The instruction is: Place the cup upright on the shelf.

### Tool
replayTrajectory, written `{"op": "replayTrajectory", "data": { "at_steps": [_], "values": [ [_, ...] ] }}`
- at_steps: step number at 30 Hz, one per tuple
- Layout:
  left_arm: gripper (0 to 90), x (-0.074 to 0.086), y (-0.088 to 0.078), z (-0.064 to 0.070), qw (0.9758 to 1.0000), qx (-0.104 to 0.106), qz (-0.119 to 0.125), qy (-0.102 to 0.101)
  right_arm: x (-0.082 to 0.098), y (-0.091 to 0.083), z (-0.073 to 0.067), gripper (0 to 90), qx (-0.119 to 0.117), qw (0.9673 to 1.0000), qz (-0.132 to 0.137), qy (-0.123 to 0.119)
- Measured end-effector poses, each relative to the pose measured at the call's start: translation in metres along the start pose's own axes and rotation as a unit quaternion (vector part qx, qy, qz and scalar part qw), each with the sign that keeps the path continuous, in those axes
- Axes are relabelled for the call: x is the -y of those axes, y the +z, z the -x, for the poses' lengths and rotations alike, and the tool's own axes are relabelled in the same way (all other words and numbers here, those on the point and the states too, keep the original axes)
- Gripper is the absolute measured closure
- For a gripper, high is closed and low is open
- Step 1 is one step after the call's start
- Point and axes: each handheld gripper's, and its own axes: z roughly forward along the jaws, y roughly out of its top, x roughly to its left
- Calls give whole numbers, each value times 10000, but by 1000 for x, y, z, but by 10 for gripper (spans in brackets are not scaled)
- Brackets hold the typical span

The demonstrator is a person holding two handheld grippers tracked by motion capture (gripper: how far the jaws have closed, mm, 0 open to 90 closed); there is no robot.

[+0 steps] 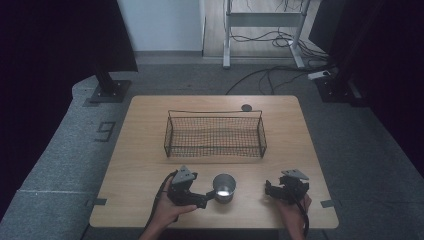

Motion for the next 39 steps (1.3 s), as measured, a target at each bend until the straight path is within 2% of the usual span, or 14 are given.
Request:
{"op": "replayTrajectory", "data": {
  "at_steps": [2,10,18,23,33,39],
  "values": [
    [44,-2,7,4,10000,-36,-60,37,0,0,0,10,0,10000,1,-1],
    [44,-6,16,11,9999,-93,-98,55,0,0,0,11,8,10000,1,-3],
    [37,-8,26,19,9999,-42,-72,119,0,0,0,13,13,10000,8,7],
    [42,-8,36,23,9996,-68,-186,177,0,0,0,13,16,10000,6,-2],
    [36,-8,49,26,9988,-244,-302,294,0,0,0,13,15,10000,8,6],
    [45,-7,63,28,9986,-230,-395,269,0,0,0,13,16,10000,10,7]
  ]
}}
